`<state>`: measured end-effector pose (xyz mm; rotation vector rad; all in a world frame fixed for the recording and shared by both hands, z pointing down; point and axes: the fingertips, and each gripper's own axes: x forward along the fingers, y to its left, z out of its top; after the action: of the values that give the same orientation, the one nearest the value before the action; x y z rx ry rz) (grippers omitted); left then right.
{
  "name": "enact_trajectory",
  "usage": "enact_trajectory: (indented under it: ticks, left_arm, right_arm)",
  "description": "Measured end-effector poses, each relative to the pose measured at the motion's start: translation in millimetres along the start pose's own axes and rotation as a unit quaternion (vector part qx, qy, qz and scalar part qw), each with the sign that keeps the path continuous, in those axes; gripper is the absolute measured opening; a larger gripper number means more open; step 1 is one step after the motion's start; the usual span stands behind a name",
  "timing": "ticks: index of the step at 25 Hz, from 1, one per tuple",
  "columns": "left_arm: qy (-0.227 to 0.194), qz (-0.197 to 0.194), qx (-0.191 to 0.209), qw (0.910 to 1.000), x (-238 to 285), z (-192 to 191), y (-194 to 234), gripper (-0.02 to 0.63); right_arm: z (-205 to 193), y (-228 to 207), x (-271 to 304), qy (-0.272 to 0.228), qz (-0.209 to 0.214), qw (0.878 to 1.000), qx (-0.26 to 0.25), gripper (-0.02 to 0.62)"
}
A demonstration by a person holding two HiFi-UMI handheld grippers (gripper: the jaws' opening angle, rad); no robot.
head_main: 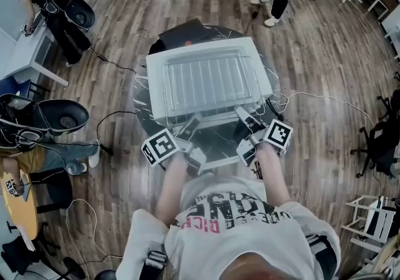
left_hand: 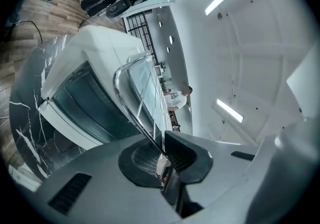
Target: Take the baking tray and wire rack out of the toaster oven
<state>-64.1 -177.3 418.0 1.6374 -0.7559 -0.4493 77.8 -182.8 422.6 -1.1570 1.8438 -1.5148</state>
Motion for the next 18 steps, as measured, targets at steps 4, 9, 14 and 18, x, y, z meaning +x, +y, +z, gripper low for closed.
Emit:
enact_trajectory:
  ticks: [4, 9, 14, 18]
  left_arm:
    - [-0.003, -0.009, -0.009, 0.9999, -1.2, -1.0, 1.1, 0.015]
    - [-0.005, -0.016, -0.012, 0.9998, 2.2, 5.5, -2.6, 0.015]
    - [-0.006, -0.022, -0.015, 0.9996, 8.9, 11.4, -2.0, 0.015]
    - [-0.005, -0.024, -0.016, 0.9996, 9.4, 11.8, -2.1, 0.015]
  right_arm:
    - [-0.6, -0.8, -0.4, -0.002, 0.002, 1.000, -0.004, 0.005]
    - [2.8, 3.9, 3.8, -0.007, 0.007, 1.000, -0.002, 0.006]
    - [8.2, 3.3, 10.9, -0.012, 0.008, 1.000, -0.001, 0.006]
    - [8.9, 4.3, 11.6, -0.016, 0.012, 1.000, 0.004, 0.006]
